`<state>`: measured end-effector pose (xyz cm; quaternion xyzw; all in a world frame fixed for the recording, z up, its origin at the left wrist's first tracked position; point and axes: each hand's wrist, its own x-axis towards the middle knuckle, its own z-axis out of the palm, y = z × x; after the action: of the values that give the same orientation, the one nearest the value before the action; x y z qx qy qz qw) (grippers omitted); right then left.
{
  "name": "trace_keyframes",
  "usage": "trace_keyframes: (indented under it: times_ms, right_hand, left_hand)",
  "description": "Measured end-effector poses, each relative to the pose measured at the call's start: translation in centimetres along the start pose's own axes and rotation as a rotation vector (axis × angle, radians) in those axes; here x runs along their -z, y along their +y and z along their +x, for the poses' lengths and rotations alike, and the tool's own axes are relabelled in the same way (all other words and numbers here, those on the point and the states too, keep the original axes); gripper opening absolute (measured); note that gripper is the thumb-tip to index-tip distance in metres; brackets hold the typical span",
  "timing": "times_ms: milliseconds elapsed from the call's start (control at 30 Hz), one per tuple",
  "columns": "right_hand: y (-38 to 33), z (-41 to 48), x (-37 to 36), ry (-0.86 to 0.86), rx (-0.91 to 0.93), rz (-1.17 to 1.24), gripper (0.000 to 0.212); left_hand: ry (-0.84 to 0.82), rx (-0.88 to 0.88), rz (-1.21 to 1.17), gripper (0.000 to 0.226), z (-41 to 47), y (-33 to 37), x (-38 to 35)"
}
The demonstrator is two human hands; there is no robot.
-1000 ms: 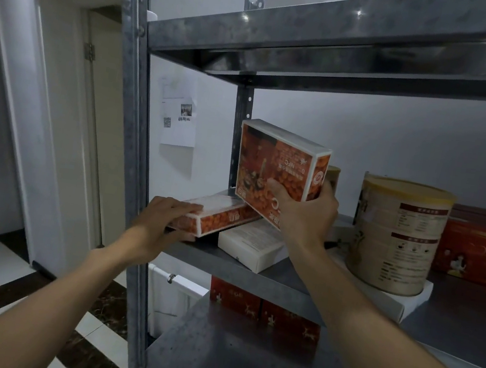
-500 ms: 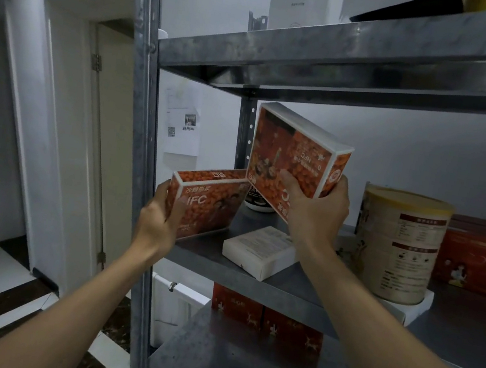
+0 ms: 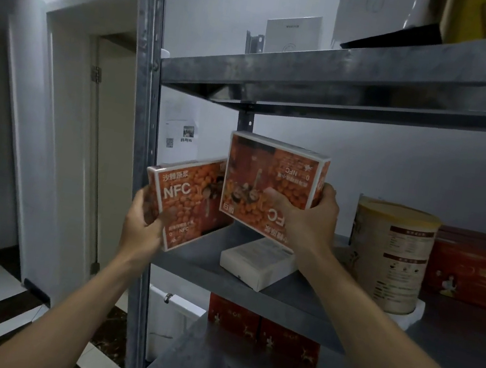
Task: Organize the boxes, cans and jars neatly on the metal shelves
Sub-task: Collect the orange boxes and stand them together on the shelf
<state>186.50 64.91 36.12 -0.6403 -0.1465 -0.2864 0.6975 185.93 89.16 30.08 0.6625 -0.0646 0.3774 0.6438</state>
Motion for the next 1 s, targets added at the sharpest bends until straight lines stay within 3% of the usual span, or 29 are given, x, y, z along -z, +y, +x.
trace_keyframes:
  times_ms: [133,333,600,867,1000]
  right_hand:
    - [-0.7,-0.7,0.5,-0.023,-0.043,0.077,0.044]
    - [-2.8,-2.5,1.8,-0.147,-0.132,0.147,0.048]
    - [-4.5,-5.5,4.2,-0.098,-0.222,0.056,0.065]
    - [-6.2,-8.2,7.8,-0.08,-0.227,0.023,0.054]
    - [-7.4,-9.1,10.3,-0.076,-0.219,0.023,0.061]
  left_hand:
    - [0.018,-0.004,-0.066,0.039,0.1,0.8,0.7]
    - [0.008,0.031,-0.191,0.051,-1.3,1.7,1.5]
    - [-0.036,0.062,-0.294,0.051,-3.4,2.8,1.1]
    - [-0.067,0.106,-0.357,0.055,-6.7,4.9,-0.9]
    - [-0.064,0.121,-0.356,0.05,-8.6,6.8,-2.7]
